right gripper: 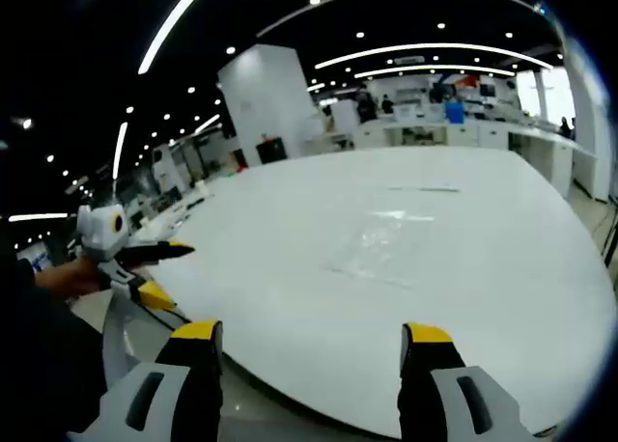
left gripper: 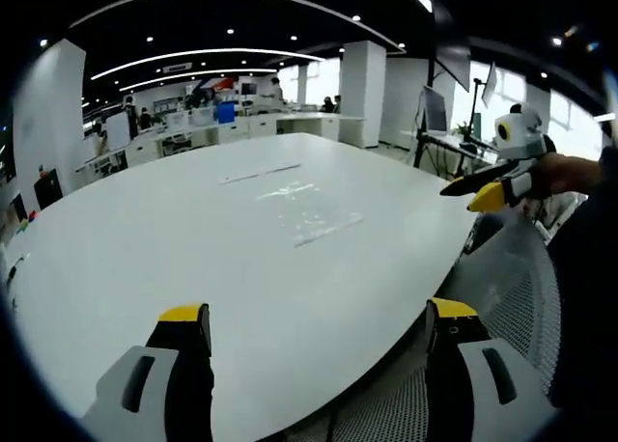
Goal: Open the resealable bag by pulling the two sides of the seal apart until the entire bag opening is separated and visibly accessible.
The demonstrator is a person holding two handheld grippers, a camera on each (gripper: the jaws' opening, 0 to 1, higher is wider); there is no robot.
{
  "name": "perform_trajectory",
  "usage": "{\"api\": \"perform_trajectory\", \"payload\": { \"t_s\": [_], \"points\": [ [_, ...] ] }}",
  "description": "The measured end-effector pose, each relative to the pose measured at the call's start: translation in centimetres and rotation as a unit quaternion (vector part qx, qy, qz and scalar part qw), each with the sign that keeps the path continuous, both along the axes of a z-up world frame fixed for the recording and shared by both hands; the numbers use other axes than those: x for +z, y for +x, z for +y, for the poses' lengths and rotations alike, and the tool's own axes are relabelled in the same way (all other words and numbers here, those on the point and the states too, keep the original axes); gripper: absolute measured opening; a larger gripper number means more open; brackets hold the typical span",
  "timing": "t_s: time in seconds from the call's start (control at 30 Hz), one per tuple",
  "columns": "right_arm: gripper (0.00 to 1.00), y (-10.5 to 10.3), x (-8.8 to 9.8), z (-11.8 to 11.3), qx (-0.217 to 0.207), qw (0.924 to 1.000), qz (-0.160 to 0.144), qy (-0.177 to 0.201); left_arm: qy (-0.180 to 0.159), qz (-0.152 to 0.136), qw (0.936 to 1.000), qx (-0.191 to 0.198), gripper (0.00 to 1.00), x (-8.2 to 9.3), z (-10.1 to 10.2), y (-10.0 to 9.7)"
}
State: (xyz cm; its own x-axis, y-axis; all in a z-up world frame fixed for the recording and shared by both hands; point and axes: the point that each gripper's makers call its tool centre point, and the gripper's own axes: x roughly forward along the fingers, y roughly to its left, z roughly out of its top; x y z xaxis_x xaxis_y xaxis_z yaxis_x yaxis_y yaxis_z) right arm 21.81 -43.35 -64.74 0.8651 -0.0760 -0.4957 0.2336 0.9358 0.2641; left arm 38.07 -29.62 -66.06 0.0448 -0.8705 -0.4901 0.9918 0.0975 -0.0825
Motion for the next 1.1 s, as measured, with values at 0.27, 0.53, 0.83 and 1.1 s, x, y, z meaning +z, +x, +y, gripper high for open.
{"api": "perform_trajectory", "payload": {
  "t_s": [0.27, 0.53, 0.83, 1.1],
  "points": [
    [0.74, -0.1, -0.4, 0.4, 0.001, 1.0000, 0.001, 0.008, 0.003, 0.005, 1.0000, -0.005, 0.90, 0.0, 0.5, -0.8],
    [0.73, 0.2, -0.6, 1.2, 0.011, 0.9999, 0.001, 0.013, 0.016, -0.003, 0.9998, -0.009, 0.89, -0.3, 0.9, -1.0],
    [0.72, 0.3, -0.8, 1.3, 0.014, 0.9997, 0.006, 0.016, 0.016, -0.004, 0.9999, 0.002, 0.89, -0.4, 0.6, -0.5],
    [0.71, 0.8, -1.0, 2.1, 0.015, 0.9996, 0.005, 0.023, 0.021, -0.008, 0.9998, -0.001, 0.89, -0.5, 0.5, -0.2]
  ]
}}
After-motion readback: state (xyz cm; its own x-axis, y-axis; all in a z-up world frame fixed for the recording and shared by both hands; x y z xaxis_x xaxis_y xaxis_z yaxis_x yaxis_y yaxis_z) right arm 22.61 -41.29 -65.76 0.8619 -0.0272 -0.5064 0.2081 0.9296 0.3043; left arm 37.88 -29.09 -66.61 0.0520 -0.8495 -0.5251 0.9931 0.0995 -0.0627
